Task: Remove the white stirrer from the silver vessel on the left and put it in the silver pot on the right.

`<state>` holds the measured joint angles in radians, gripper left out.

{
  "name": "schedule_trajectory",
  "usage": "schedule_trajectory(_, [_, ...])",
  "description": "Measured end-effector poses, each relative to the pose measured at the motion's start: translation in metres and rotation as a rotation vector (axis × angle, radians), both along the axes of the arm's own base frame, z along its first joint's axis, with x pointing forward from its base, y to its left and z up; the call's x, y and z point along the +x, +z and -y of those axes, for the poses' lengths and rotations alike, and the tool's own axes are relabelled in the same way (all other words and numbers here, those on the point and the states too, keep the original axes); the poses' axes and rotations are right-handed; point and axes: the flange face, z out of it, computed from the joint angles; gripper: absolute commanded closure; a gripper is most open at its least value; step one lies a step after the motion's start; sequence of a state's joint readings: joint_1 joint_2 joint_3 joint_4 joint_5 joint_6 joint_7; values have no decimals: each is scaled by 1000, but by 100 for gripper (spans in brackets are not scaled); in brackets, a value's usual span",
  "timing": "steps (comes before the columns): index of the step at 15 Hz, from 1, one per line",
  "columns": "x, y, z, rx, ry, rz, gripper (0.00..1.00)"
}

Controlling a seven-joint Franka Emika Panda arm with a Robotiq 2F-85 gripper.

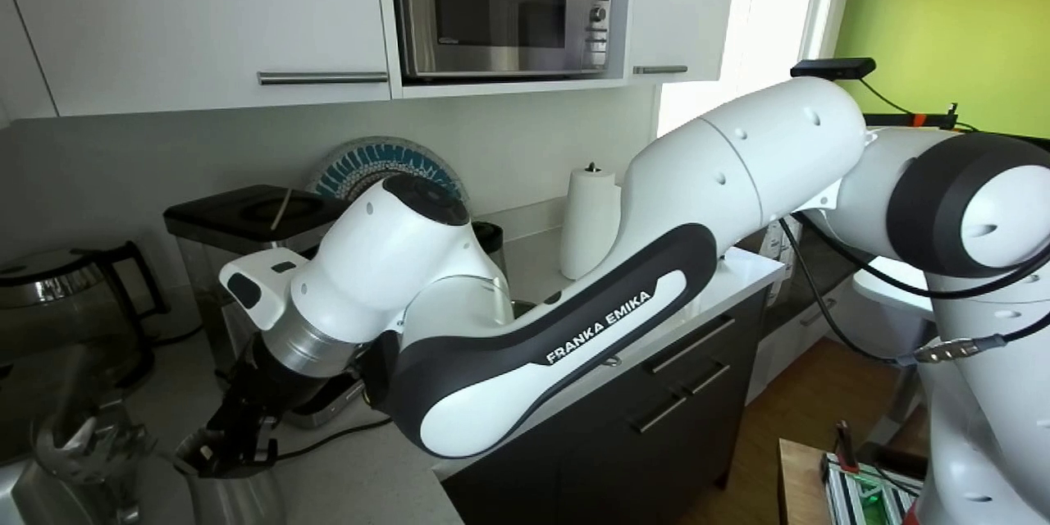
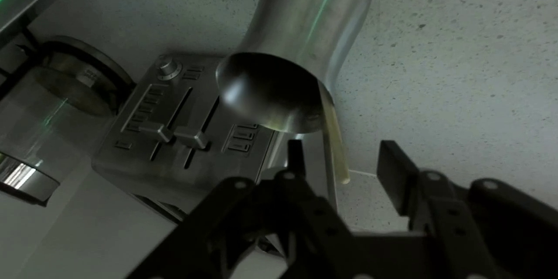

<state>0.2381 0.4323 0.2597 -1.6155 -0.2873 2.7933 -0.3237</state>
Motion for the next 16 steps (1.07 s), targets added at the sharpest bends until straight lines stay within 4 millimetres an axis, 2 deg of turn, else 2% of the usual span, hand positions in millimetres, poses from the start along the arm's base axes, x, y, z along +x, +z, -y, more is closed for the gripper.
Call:
schedule_trajectory(3, [5, -1, -3, 3, 14, 15, 100])
schedule_trajectory(10, [10, 11, -6, 12, 24, 42, 98])
schedule_trajectory(13, [11, 28, -2, 39, 9, 58, 98])
schedule_trajectory(16, [11, 54, 11, 114, -27, 57, 98])
